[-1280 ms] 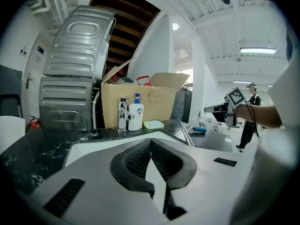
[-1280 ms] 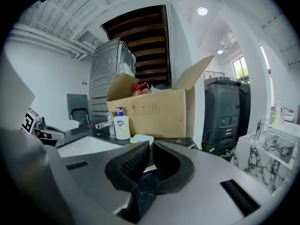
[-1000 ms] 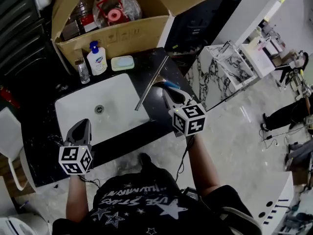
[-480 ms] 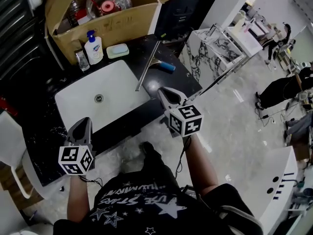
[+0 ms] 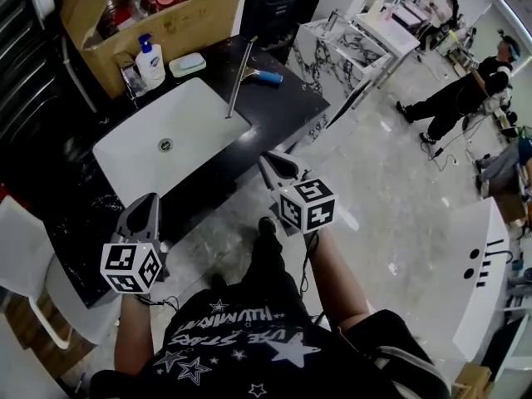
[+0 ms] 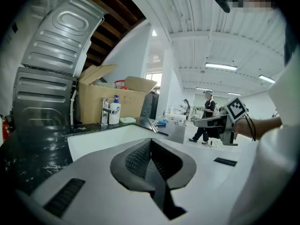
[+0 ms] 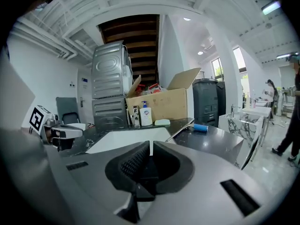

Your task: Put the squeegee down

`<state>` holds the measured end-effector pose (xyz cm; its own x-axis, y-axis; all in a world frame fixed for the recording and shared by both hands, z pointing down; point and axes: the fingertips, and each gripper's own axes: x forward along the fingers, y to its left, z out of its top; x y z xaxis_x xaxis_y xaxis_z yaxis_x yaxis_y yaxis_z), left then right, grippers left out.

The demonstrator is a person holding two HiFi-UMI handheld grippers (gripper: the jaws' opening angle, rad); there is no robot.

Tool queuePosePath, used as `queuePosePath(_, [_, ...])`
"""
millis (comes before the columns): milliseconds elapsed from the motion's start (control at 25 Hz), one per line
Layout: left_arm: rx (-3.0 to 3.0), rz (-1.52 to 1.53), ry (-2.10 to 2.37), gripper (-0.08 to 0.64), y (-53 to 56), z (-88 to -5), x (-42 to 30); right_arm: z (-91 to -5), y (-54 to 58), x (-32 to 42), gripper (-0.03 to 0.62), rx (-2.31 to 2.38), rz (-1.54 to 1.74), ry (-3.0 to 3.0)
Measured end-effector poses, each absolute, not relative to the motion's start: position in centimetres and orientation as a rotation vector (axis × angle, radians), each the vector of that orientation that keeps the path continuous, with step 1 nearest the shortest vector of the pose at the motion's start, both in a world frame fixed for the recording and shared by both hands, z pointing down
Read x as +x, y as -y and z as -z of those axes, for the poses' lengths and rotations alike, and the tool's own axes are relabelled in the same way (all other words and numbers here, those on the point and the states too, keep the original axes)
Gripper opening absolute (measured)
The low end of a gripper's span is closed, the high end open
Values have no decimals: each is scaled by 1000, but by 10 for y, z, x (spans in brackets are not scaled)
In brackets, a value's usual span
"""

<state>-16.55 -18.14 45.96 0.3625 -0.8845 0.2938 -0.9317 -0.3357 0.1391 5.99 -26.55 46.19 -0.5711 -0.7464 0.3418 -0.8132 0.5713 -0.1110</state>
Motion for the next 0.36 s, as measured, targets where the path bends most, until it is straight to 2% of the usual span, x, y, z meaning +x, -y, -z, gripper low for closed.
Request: queuePosePath(360, [2404,-279,1559,18,156,-464,-165,-472,213,54,55,1354,-422,2527])
